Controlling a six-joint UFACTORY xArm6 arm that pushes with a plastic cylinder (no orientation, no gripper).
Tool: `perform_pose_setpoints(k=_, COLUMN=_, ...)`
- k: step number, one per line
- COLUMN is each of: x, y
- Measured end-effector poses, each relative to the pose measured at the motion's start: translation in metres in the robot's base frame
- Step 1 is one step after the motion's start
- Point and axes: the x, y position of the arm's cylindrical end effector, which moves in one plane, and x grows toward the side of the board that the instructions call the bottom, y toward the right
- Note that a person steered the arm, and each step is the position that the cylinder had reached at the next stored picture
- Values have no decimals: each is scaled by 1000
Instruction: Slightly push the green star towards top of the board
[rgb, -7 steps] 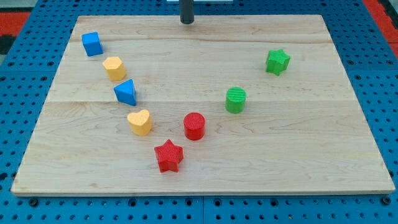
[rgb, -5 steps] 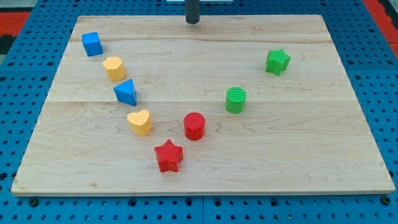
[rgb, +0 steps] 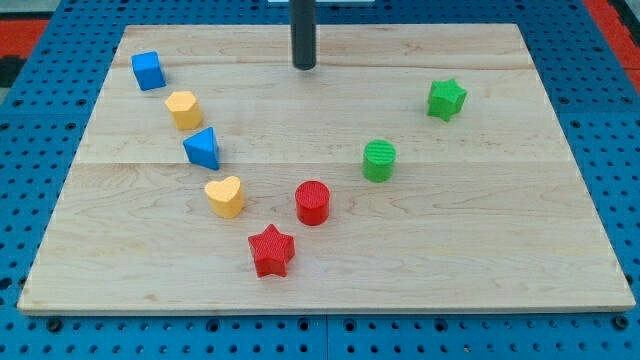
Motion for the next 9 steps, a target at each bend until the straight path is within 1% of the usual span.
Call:
perform_pose_setpoints(k=1, x=16, y=-42)
perform_pose_setpoints(k=3, x=67, y=-56)
perform_pose_setpoints(k=4, x=96, y=-100)
perform_pose_setpoints(k=5, x=93, y=-61)
perform_pose_setpoints(k=6, x=100, y=78)
perform_pose_setpoints(k=7, x=100, y=196)
perform_pose_setpoints(k=8, x=83, y=214)
perform_pose_setpoints(k=9, x=46, y=128)
